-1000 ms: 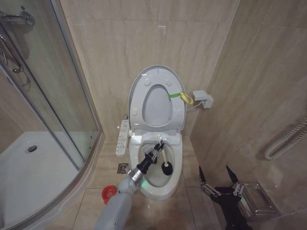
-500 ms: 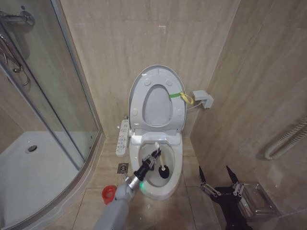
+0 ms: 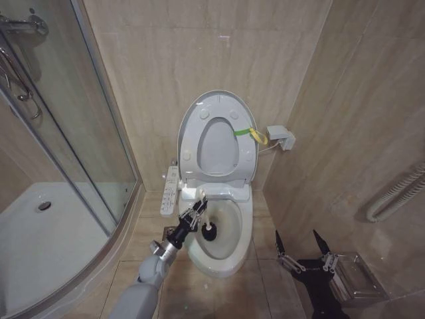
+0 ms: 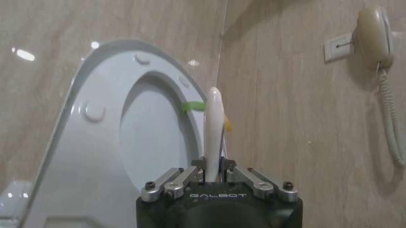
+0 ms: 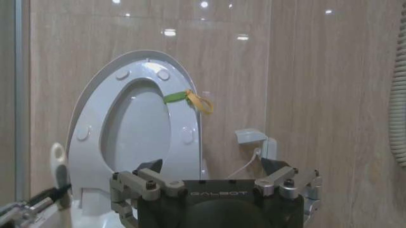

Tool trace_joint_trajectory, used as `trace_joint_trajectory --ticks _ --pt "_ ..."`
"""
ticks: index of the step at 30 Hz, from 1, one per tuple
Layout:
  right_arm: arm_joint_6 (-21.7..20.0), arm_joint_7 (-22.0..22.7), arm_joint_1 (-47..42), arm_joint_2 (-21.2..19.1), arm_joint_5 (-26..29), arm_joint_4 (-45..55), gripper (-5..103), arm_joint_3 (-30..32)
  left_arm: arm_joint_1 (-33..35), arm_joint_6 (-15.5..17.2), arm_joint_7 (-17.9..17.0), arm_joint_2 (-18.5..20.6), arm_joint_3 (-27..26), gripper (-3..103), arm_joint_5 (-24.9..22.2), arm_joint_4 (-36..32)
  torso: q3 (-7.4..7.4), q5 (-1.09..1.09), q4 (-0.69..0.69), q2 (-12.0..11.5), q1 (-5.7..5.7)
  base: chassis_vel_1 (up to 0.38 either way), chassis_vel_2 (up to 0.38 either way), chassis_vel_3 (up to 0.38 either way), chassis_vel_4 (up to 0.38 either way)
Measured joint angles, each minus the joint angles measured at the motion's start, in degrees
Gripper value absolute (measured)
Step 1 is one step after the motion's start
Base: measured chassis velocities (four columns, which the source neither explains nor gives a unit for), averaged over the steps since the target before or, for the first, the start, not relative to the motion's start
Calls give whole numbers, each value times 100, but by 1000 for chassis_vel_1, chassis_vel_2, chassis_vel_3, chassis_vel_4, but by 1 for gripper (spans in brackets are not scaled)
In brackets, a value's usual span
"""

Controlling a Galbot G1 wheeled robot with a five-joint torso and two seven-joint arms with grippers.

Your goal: Open the toilet lid, clean the toilet bowl with a toilet brush, close the toilet lid, and flush.

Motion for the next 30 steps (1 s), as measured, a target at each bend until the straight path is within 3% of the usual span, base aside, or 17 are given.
trace_joint_trajectory --ticks 12,17,21,30 --pt "0 -2 0 -1 0 0 100 -1 994 110 -10 343 -326 15 390 -1262 0 1 1 0 0 0 0 0 0" --pt "0 -1 0 0 0 0 100 0 1521 5 -76 327 -875 15 970 -1926 0 0 0 0 0 0 0 0 0" --pt "0 -1 0 -1 0 0 100 0 1902 -172 179 375 -1432 15 1382 -2516 0 0 1 0 0 0 0 0 0" --pt "0 -1 0 0 0 0 100 0 2662 -208 143 362 -2348 15 1293 -3596 0 1 1 0 0 0 0 0 0"
